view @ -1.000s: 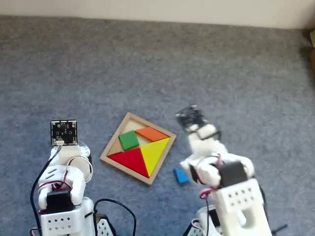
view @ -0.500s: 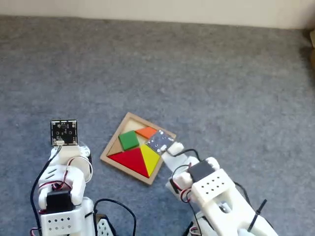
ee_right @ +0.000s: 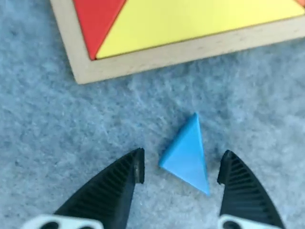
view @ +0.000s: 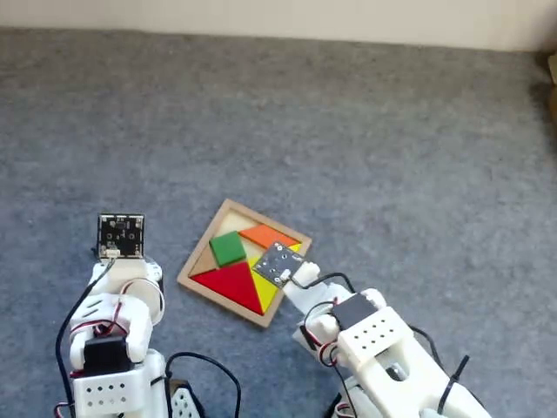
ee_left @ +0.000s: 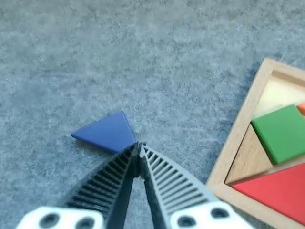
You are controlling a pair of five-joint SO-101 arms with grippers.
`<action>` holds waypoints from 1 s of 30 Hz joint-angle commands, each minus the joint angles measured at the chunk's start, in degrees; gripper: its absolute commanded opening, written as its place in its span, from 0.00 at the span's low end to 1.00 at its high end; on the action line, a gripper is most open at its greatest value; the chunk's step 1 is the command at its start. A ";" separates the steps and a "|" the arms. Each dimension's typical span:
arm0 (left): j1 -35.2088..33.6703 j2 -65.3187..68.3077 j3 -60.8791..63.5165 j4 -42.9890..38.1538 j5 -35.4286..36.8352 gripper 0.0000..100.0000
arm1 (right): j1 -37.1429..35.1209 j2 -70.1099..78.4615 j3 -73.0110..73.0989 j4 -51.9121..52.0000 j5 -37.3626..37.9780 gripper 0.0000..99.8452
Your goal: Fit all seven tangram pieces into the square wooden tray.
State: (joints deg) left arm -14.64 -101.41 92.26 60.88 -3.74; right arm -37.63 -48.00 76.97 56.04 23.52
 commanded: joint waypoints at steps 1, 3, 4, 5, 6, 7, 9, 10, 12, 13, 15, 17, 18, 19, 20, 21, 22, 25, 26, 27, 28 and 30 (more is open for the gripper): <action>-0.57 -2.33 -0.40 0.00 -0.62 0.01 | -0.40 0.22 -0.31 -1.10 0.70 0.21; -0.57 -2.33 -0.31 0.00 -0.62 0.01 | -0.40 0.22 -0.31 -1.10 0.70 0.19; -0.57 -2.33 -0.31 0.00 -0.62 0.01 | -0.40 0.22 -0.31 -1.10 0.70 0.19; -0.57 -2.33 -0.31 0.00 -0.62 0.01 | -0.40 0.22 -0.22 -1.10 0.70 0.19; -0.57 -2.33 -0.31 0.00 -0.62 0.01 | -0.40 0.22 -0.22 -1.10 0.70 0.19; -0.57 -2.33 -0.31 0.00 -0.62 0.01 | -0.31 0.22 -0.04 -1.10 0.70 0.18; -0.57 -2.33 -0.31 0.00 -0.62 0.01 | -0.31 0.22 1.19 -1.10 0.70 0.18; -0.57 -2.33 -0.31 0.00 -0.62 0.01 | -0.31 0.22 1.63 -1.19 0.70 0.18; -0.57 -2.33 -0.31 0.09 -0.62 0.01 | -0.31 0.22 2.15 -1.19 0.70 0.18; -0.57 -2.33 -0.31 0.09 -0.62 0.01 | -0.31 0.22 2.15 -1.19 0.70 0.18; -0.57 -2.33 -0.31 0.09 -0.62 0.01 | -0.31 0.22 2.15 -1.19 0.70 0.18; -0.57 -2.33 -0.31 0.09 -0.62 0.01 | -0.31 0.22 2.15 -1.19 0.70 0.18; -0.57 -2.33 -0.31 0.09 -0.62 0.01 | -0.31 0.22 2.15 -1.19 0.70 0.18; -0.57 -2.33 -0.31 0.09 -0.62 0.01 | -0.31 0.22 2.15 -1.27 0.44 0.18; -0.57 -2.33 -0.31 0.18 -0.62 0.01 | -0.31 0.22 2.15 -1.80 0.35 0.18; -0.57 -2.33 -0.31 0.18 -0.62 0.01 | -0.31 0.22 2.15 -2.68 0.26 0.18; -0.57 -2.33 -0.31 0.18 -0.62 0.01 | -0.31 0.22 2.15 -3.38 0.26 0.18; -0.57 -2.33 -0.31 0.18 -0.62 0.01 | -0.31 0.22 2.15 -3.82 0.26 0.18; -0.57 -2.33 -0.31 0.18 -0.62 0.01 | -0.31 0.22 2.15 -3.82 0.26 0.18; -0.57 -2.33 -0.31 0.18 -0.62 0.01 | -0.31 0.22 2.24 -3.82 0.26 0.18; -0.57 -2.33 -0.31 0.26 -0.62 0.01 | -0.31 0.22 2.24 -3.74 0.26 0.18; -0.57 -2.33 -0.31 0.26 -0.62 0.01 | -0.31 0.22 2.24 -3.65 0.26 0.16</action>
State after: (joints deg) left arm -14.64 -101.41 92.26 60.88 -3.74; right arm -37.63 -48.09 79.08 53.49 23.60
